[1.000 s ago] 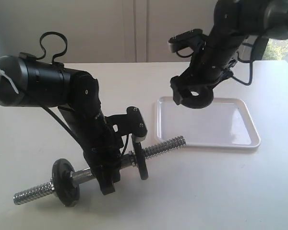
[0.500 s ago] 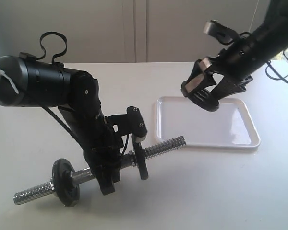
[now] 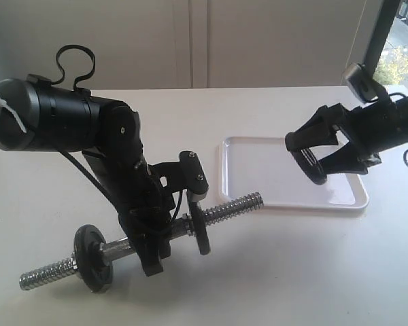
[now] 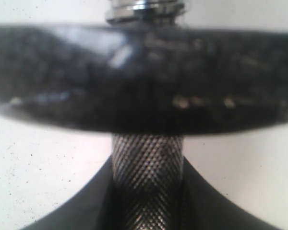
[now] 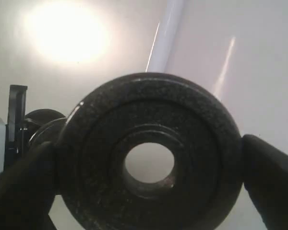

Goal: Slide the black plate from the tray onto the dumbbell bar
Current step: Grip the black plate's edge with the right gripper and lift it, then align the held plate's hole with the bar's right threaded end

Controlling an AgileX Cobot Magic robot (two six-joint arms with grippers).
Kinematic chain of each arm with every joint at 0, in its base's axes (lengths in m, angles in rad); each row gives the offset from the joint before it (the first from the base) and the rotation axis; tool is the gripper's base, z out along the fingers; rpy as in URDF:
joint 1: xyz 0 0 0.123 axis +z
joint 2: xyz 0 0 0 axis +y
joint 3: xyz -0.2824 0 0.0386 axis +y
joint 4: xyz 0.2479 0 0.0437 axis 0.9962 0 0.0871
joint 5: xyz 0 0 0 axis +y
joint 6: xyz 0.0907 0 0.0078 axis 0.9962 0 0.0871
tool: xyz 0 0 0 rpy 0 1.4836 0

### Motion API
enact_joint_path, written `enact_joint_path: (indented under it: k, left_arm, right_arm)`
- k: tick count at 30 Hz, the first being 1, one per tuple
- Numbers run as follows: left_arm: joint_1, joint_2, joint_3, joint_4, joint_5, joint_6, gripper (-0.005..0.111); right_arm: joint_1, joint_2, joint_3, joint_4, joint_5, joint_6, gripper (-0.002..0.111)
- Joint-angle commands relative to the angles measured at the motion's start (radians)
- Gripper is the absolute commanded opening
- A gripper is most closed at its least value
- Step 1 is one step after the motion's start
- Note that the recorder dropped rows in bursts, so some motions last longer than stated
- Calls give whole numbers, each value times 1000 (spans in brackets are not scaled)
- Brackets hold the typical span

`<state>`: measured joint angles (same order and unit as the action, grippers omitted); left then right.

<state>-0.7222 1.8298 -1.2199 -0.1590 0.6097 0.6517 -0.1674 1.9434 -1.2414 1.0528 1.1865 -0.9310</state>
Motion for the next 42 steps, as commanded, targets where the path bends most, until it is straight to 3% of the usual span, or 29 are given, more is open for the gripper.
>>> enact_joint_path:
  k: [1, 13, 22, 31, 42]
  left_arm:
    - [2, -54, -14, -50, -15, 2, 0]
    - [2, -54, -14, -50, -17, 2, 0]
    - [2, -54, -14, -50, -17, 2, 0]
    - [2, -54, -14, -50, -17, 2, 0]
    - [2, -54, -14, -50, -17, 2, 0]
  right_arm:
    - [-3, -12, 88, 106, 35, -51, 0]
    - [4, -166, 291, 235, 35, -147, 0]
    - [9, -78, 402, 456, 35, -243, 0]
    - [97, -67, 416, 505, 35, -250, 0]
    - [131, -67, 416, 521, 6, -250, 0]
